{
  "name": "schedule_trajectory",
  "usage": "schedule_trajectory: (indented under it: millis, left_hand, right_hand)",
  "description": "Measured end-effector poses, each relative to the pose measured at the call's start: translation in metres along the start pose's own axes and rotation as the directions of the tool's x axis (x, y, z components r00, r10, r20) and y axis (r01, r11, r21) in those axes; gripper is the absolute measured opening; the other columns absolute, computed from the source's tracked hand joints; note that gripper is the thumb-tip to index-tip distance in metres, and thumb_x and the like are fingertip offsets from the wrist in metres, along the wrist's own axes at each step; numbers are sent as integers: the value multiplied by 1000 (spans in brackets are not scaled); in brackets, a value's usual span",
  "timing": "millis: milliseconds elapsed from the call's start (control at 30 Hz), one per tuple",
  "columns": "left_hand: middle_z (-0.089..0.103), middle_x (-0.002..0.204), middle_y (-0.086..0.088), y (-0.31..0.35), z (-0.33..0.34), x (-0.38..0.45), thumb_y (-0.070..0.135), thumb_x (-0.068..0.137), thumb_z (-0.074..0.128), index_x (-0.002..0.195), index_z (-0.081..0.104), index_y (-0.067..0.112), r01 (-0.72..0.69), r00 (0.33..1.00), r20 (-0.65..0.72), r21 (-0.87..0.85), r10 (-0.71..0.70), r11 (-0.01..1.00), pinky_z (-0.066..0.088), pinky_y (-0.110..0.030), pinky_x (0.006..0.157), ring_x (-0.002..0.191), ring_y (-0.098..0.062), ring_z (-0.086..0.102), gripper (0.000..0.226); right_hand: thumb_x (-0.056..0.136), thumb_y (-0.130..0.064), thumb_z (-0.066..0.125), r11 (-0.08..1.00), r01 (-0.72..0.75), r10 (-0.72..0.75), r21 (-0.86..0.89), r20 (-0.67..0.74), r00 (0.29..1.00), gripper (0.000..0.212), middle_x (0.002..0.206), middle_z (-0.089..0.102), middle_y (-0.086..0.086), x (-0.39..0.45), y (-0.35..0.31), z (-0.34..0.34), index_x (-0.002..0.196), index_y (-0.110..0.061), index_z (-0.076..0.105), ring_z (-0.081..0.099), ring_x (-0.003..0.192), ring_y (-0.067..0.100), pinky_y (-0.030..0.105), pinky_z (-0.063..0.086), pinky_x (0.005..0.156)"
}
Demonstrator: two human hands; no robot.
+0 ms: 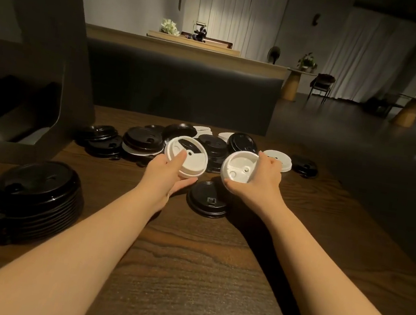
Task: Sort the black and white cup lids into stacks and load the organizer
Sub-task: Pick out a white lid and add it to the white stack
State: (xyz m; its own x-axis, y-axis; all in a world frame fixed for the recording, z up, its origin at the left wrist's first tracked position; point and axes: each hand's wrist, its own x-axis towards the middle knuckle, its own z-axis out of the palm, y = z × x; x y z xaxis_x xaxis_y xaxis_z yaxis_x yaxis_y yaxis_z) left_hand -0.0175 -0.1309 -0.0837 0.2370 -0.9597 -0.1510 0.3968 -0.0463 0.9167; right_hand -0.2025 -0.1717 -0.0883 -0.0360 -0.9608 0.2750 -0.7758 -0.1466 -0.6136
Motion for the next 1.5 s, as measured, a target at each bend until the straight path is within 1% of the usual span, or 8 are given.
schedule_trajectory:
  millis: [167,367,533,900,1167,1333,1433,1500]
  left_hand:
    - [56,130,-9,1,0,-4,10,95,54,139,43,17,15,996,90,-75,-8,997,56,-39,81,107,-24,60,46]
    - [60,113,-7,4,-4,-5,9,97,51,131,50,17,64,987,157,-181,-35,981,55,-41,77,102,-26,61,36]
    - [68,116,-13,-1,1,-10,36,101,39,122,59,16,128,956,279,-123,-89,984,59,-42,73,98,-28,70,35]
    - [66,123,-5,-5,5,-21,30,102,34,125,58,26,135,891,450,-140,-58,981,53,-44,88,107,-24,67,33]
    - [66,124,-9,-2,8,-28,52,98,29,126,60,17,162,885,456,-113,-94,980,54,-35,83,107,-22,66,54]
    - [63,125,-8,-2,9,-22,22,96,51,123,59,18,88,959,279,-121,-51,989,54,-38,81,112,-25,61,29]
    - [60,130,-9,4,3,-16,20,99,46,133,53,16,80,976,215,-214,-33,974,54,-36,73,113,-26,60,35]
    - [59,131,-9,8,-1,-15,19,99,46,131,55,16,67,980,200,-252,-15,965,54,-37,76,115,-27,59,33]
  right_hand:
    - [51,-63,76,992,-102,86,78,178,980,94,124,49,5,-5,2,1,126,-16,46,51,112,20,37,52,90]
    - [72,-47,76,977,113,-110,178,-27,994,95,145,24,-1,-20,-21,-9,146,-30,20,23,135,18,35,29,106]
    - [68,-47,79,899,159,-167,408,-15,986,81,131,38,-12,-42,-43,1,134,-33,34,37,124,8,33,38,103]
    - [70,-43,79,852,72,-72,519,-21,997,69,101,37,-28,-50,-48,4,118,-36,31,46,89,-10,3,37,60]
    - [67,-49,80,906,61,-65,418,-5,998,99,131,32,-10,-53,-45,9,141,-21,20,32,118,1,22,36,93]
    - [82,-45,67,908,78,-172,411,197,965,82,146,33,-3,-38,-36,1,147,-23,21,35,132,14,30,34,105]
    - [93,-37,56,823,-26,-26,568,83,996,62,145,41,-2,-23,-23,-8,147,-22,29,45,127,15,31,38,104]
    - [94,-32,55,897,-63,64,438,13,998,56,145,43,1,-13,-9,-11,144,-19,36,46,126,17,35,39,105]
